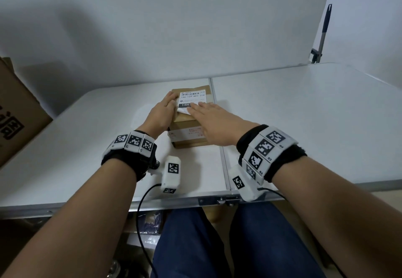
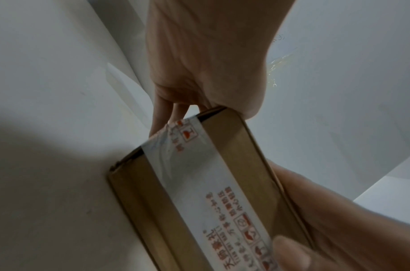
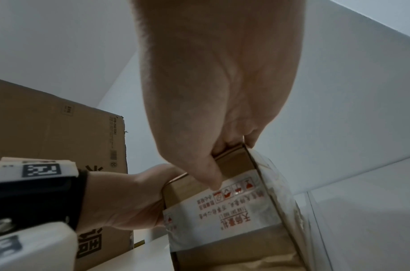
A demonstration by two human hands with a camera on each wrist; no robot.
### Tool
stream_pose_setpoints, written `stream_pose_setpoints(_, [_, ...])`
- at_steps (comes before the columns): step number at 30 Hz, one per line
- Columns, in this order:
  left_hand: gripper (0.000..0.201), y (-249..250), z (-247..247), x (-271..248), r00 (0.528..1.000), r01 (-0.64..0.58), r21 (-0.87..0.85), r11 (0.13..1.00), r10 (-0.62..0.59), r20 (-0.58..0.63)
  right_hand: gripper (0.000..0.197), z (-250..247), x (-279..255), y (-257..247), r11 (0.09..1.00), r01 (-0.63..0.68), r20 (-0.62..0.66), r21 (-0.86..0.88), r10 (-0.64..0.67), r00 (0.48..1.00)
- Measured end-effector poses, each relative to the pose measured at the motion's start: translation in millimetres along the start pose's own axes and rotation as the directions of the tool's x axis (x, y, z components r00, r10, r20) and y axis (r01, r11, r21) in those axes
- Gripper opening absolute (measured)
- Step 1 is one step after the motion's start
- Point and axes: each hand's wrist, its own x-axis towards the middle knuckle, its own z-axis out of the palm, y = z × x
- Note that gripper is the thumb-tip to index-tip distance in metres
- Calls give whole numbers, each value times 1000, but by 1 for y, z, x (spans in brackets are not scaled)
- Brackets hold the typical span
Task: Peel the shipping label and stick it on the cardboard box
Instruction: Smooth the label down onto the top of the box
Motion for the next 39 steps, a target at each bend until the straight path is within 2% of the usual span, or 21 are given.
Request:
stream_pose_setpoints(7, [49, 4, -2, -5, 999, 32, -12, 999, -32, 22, 70, -6, -19, -9, 999, 23, -8, 24, -23, 1000])
stream_pose_setpoints(12, [48, 7, -2, -6, 1000, 14, -10, 1000, -14, 16, 60, -16, -26, -10, 995, -17, -6, 96, 18, 1000])
stream_pose_setpoints(14, [48, 7, -2, -6, 1000, 9, -26, 1000, -9, 14, 49, -21, -27, -6, 993, -28, -68, 117, 36, 997])
stream_pose_setpoints(17, [48, 5, -3, -6, 1000, 1, -36, 999, 0, 25, 38, -28, -25, 0, 980, -40, -234, 193, 85, 969])
stream_pose_setpoints(18, [48, 4, -3, -7, 1000, -1, -36, 999, 2, 30, 39, -29, -22, 3, 972, -46, -245, 231, 104, 964])
stream_pose_setpoints(19, [48, 5, -3, -7, 999, 0, -40, 999, 1, 35, 49, -27, -17, 6, 966, -59, -212, 253, 115, 971])
stream_pose_setpoints(22, [47, 6, -3, -8, 999, 10, -40, 999, -9, 34, 102, -18, 9, 14, 980, -94, -1, 175, 96, 995])
stream_pose_setpoints(25, [47, 6, -3, -8, 1000, 3, -44, 999, -2, 27, 121, -12, 37, 18, 994, -95, 71, 60, 91, 993])
stream_pose_setpoints(32, [45, 5, -1, -8, 999, -48, -43, 998, 49, 14, 118, -1, 50, 12, 997, -54, 42, -63, 57, 997])
stream_pose_setpoints(39, [45, 0, 1, -6, 999, -31, -66, 997, 31, 5, 93, 0, 40, -7, 996, 7, -7, -91, -7, 1000])
